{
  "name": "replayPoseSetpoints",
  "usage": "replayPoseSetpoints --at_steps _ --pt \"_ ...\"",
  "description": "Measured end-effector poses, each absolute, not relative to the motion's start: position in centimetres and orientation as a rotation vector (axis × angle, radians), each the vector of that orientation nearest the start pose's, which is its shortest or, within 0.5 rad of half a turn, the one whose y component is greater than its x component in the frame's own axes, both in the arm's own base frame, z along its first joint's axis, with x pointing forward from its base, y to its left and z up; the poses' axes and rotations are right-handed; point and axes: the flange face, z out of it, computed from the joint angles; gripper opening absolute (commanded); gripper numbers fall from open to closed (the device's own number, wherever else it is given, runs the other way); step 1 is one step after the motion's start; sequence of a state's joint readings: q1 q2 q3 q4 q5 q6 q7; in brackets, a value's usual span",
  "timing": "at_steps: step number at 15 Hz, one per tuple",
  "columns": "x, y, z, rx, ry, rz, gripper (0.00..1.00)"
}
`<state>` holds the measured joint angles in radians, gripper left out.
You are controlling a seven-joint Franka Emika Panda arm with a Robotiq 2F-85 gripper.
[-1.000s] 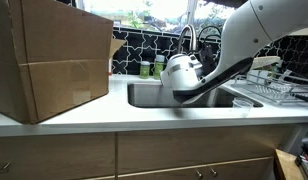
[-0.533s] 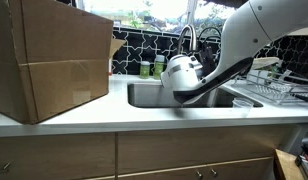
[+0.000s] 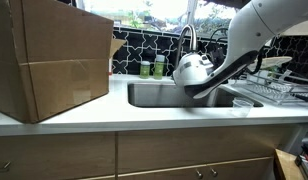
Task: Rinse the plate in the sink and put it on the dish rack
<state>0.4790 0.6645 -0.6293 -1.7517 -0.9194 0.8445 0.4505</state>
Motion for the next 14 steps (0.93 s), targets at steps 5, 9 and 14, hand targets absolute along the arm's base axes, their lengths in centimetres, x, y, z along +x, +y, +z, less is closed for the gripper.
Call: replayPoseSetpoints --at_steps 5,9,14 --pt "48.5 -16.9 34.2 1.199 -0.601 -1.024 0.02" --pt "46.2 -19.2 34.2 1.218 -0.638 -1.022 0.02" --pt "44.6 -21.8 34.4 1.275 -0.656 -0.969 0.02"
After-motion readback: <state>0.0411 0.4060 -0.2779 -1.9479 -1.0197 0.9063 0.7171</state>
